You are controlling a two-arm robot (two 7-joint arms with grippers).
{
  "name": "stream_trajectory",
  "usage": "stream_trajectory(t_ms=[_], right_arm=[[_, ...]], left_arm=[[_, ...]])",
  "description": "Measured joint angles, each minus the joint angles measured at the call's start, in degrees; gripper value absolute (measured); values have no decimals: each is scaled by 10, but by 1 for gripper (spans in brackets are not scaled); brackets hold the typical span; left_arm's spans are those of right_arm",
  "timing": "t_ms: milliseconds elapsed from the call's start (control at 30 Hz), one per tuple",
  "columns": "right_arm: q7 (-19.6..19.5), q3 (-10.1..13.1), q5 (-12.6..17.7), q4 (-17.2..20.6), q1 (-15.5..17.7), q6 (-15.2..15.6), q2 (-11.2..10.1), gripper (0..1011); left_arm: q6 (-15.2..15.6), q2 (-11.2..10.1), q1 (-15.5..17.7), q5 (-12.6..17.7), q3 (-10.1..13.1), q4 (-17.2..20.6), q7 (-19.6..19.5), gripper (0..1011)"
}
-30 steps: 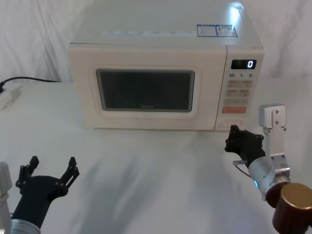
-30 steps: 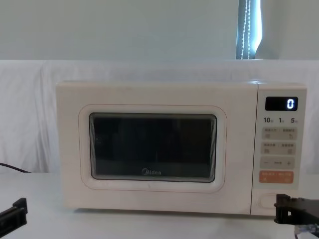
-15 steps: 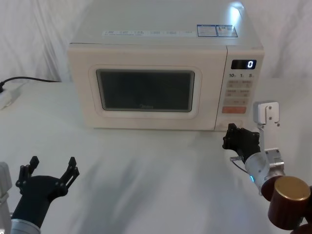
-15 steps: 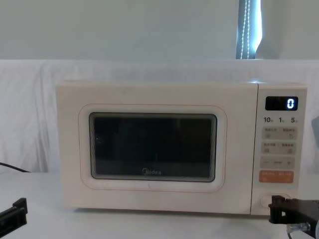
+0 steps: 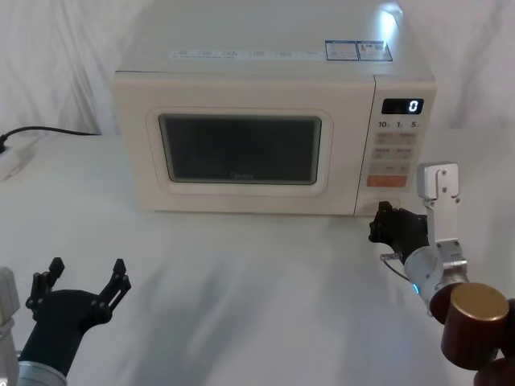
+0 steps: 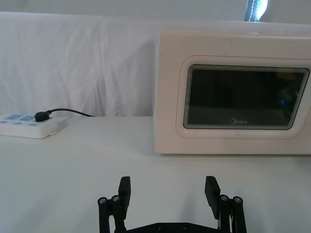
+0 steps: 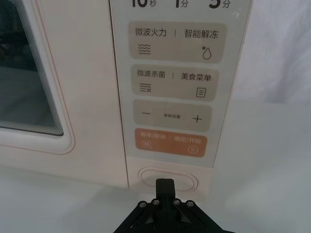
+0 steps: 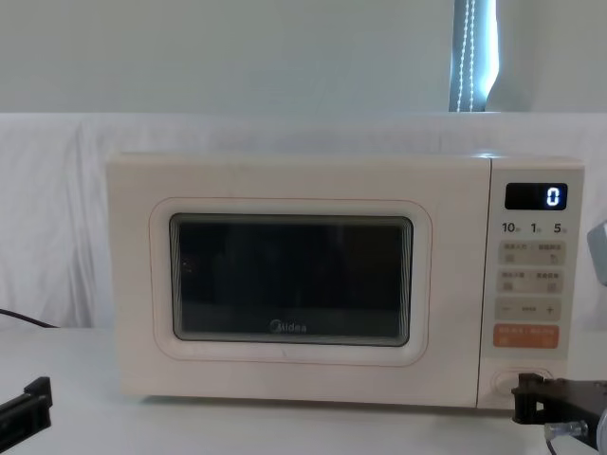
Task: Press the button to open the microwave door with one hand; close the microwave door with the other hand.
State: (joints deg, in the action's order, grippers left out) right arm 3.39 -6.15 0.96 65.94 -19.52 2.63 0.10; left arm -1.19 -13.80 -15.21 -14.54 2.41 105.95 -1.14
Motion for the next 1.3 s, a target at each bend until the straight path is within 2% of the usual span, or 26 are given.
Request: stream_trajectory(t_ms=[1300], right_arm=[[-14,7,-13,-54,-38,-8,13,0]], left_arm=[[0,0,0,0,0,0,0,1001]])
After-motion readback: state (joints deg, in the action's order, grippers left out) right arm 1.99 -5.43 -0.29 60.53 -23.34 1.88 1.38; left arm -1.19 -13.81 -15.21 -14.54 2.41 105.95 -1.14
